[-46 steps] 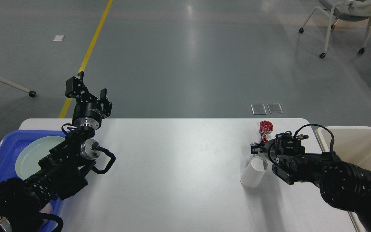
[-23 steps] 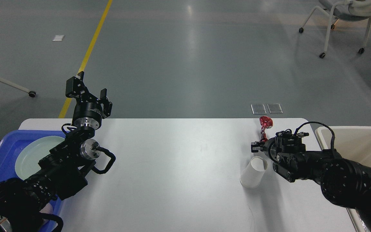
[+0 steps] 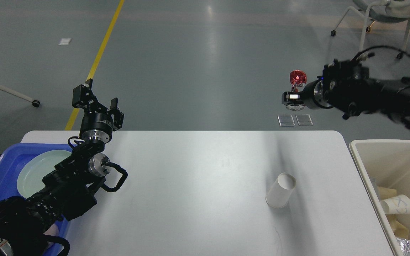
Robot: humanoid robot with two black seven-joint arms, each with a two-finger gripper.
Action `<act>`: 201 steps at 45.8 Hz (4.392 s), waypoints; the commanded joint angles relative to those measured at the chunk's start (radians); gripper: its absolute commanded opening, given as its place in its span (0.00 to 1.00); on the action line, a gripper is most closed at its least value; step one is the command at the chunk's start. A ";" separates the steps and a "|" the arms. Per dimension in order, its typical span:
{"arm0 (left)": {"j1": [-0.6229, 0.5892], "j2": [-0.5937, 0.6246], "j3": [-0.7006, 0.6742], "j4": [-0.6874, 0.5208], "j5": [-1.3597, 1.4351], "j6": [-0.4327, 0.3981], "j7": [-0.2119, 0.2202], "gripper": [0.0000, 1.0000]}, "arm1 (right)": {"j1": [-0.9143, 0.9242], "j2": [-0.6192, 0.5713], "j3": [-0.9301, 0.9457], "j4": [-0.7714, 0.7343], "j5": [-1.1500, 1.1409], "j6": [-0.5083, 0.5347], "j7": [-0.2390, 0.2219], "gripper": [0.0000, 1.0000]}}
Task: Tidy desktop
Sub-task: 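Lift the red can upward with the right gripper, then swing the red can over the white bin and release it, then bring the right gripper back over the table toward the paper cup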
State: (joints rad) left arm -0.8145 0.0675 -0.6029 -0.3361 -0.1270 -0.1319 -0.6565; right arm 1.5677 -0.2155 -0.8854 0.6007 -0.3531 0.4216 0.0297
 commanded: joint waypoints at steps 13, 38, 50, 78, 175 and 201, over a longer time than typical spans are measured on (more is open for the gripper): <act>0.000 0.000 0.000 0.000 0.000 0.000 0.000 1.00 | 0.509 -0.249 0.305 0.272 0.002 0.538 -0.008 0.33; 0.000 0.000 0.000 0.000 0.000 0.000 0.000 1.00 | 0.721 -0.297 0.324 0.423 0.094 0.538 -0.027 0.33; 0.000 0.000 0.000 -0.001 0.001 0.000 0.000 1.00 | 0.372 -0.351 0.255 0.291 -0.223 0.538 -0.025 0.33; 0.000 0.000 0.000 -0.001 0.001 0.000 0.000 1.00 | -0.362 -0.387 -0.020 -0.083 -0.409 -0.049 -0.019 0.44; 0.000 0.000 0.000 -0.001 0.001 0.000 0.000 1.00 | 0.668 -0.062 -0.135 0.901 0.256 0.174 -0.030 1.00; 0.000 0.000 0.000 0.000 0.000 0.000 0.000 1.00 | 0.244 0.011 -0.159 0.688 0.114 -0.113 -0.028 1.00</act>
State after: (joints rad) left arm -0.8145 0.0675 -0.6028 -0.3371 -0.1269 -0.1319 -0.6565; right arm 1.8570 -0.2244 -1.0461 1.3158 -0.2372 0.3187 0.0015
